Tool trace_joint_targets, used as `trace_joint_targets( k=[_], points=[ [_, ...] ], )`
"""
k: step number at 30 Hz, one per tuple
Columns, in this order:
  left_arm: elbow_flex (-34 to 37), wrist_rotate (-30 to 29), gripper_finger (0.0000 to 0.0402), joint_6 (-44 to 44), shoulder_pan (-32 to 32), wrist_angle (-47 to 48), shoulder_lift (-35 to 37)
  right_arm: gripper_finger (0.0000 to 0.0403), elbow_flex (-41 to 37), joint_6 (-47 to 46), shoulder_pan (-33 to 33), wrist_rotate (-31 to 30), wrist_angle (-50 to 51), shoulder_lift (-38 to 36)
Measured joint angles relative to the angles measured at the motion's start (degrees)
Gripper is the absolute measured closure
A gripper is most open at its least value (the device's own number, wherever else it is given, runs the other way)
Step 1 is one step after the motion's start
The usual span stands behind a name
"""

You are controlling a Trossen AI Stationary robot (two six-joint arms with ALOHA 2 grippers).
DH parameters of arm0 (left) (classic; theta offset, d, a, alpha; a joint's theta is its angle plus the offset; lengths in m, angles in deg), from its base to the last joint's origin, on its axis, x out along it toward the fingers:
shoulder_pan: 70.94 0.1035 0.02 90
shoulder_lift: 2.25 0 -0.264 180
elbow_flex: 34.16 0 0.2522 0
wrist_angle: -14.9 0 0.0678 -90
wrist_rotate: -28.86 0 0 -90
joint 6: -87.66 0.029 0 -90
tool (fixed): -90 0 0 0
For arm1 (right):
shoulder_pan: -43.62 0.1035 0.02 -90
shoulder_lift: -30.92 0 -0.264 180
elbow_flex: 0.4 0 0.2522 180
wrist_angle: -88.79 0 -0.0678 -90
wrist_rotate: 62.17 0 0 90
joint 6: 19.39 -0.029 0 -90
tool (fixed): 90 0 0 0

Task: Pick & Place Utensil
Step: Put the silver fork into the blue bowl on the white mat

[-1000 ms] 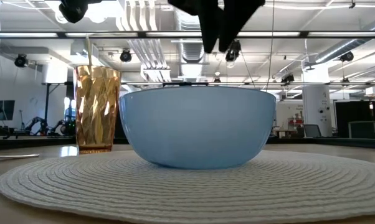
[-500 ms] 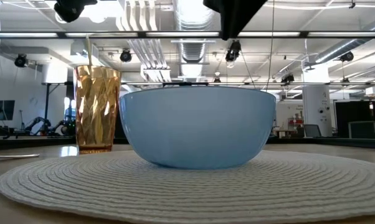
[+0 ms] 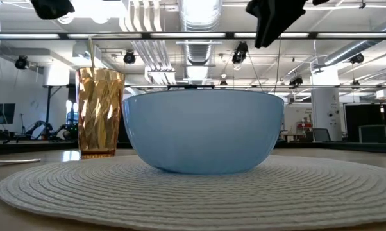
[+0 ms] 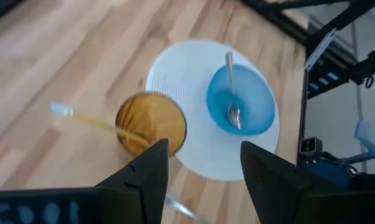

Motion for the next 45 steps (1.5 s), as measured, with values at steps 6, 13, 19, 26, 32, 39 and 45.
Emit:
trace_joint_targets(
  k=[6,13,19,26,32,39,45],
  points=[
    [-4.2,1.1,0.0211,-5.1,-0.2,5.3,-3.6,0.0279,-7.3,-1.3,0.0,-2.4,-6.3,-6.9],
    [-5.0,7.9,0.0211,-14.7,-2.9,5.8,-6.2,0.0269,-15.0,-2.0,-0.7,-4.7,-12.3,-12.6],
    [-4.7,6.9,0.0211,-24.7,-9.8,8.5,-8.2,0.027,-19.4,-2.3,-2.1,-5.8,-14.2,-15.2],
    [-4.7,1.6,0.0211,-38.3,-21.9,8.6,-11.3,0.0269,-21.3,-4.1,-3.5,-6.4,-14.5,-15.5],
    [-4.6,-4.5,0.0211,-48.9,-32.2,8.6,-15.4,0.0268,-20.8,-4.1,-3.5,-7.3,-15.3,-15.5],
    [-4.6,-8.5,0.0211,-59.7,-39.5,8.6,-20.7,0.027,-17.6,-3.8,-3.5,-7.3,-15.4,-15.5],
    [-4.6,-10.5,0.0211,-67.7,-42.4,8.5,-25.6,0.0275,-16.5,-2.4,-3.5,-7.3,-15.5,-15.5]
  ],
)
